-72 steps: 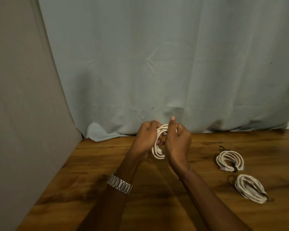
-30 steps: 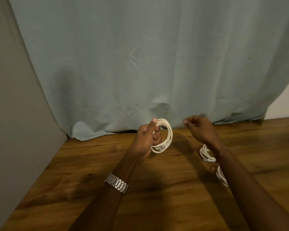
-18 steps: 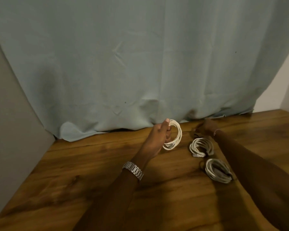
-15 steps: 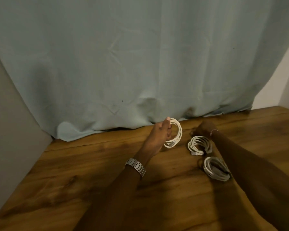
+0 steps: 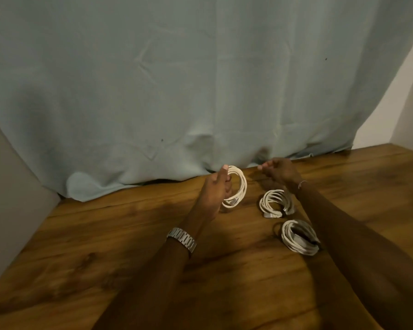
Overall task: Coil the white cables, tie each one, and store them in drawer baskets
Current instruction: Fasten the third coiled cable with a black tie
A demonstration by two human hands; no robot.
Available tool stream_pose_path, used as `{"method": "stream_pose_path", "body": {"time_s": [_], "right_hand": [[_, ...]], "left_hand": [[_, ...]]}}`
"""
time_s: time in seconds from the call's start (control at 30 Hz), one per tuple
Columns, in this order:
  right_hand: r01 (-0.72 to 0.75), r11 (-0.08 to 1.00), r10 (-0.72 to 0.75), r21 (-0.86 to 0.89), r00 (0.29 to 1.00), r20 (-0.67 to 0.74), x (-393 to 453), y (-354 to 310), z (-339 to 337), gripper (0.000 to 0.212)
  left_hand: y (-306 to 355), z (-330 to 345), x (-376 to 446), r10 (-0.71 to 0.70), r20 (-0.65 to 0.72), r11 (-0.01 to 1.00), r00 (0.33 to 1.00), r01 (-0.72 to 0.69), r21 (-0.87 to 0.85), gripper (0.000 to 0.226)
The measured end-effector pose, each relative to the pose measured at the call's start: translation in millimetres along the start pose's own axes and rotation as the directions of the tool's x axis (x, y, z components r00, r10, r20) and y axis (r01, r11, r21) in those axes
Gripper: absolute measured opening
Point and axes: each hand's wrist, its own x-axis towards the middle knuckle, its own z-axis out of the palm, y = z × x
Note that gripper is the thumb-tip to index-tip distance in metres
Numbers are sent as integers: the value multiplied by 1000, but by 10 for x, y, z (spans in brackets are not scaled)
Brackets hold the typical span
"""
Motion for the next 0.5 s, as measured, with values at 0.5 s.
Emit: {"method": "stream_pose_path", "body": {"time_s": [0.5], "right_hand": [[253,880,-372,401,893,253,-881,-1665,701,24]], "left_hand": [[582,-1029,-305,220,-59,974,974,-217,58,42]]}}
